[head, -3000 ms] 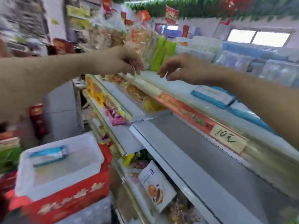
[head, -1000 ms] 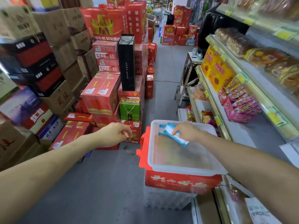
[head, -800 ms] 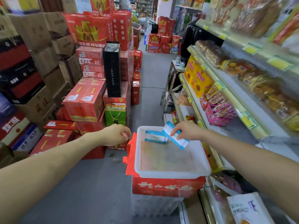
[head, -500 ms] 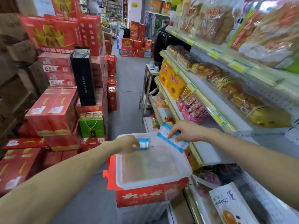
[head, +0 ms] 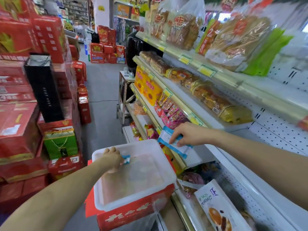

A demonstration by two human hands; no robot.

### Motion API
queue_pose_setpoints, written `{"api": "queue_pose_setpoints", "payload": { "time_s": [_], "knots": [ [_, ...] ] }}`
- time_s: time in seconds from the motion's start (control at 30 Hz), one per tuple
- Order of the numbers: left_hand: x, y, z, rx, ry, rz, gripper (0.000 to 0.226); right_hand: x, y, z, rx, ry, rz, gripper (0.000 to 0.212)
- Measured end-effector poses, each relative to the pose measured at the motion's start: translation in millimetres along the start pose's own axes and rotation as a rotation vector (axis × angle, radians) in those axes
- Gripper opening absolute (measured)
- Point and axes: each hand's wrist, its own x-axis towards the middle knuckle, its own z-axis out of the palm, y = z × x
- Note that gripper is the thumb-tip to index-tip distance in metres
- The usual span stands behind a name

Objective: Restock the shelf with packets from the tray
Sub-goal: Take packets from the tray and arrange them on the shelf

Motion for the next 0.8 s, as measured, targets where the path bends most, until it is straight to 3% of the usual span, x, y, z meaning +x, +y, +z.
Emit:
{"api": "queue_pose_setpoints", "payload": {
  "time_s": [0.2, 0.3, 0.6, 0.8],
  "knots": [
    [-9.9, 2.0, 9.1, -0.012, -0.008, -0.056, 0.034, -7.9, -8.0, -3.8, -0.030, -0.038, -0.018, 0.030],
    [-16.8, -1.1, -3.9, -0.097, 0.080, -0.085, 0.027, -11.0, -10.1, -8.2, -0.009, -0.022, -0.020, 0.030],
    [-39.5, -12.7, -149.2, -0.368, 0.129, 0.307, 0.040, -25.7, -21.5, -29.6, 0.029, -0.008, -0.030, 0.035],
    [-72.3, 10.6, -274.4, -0.355, 0.207, 0.525, 0.056, -78.1, -21.2, -93.6, 0.024, 0.107, 0.011, 0.038]
  ]
}}
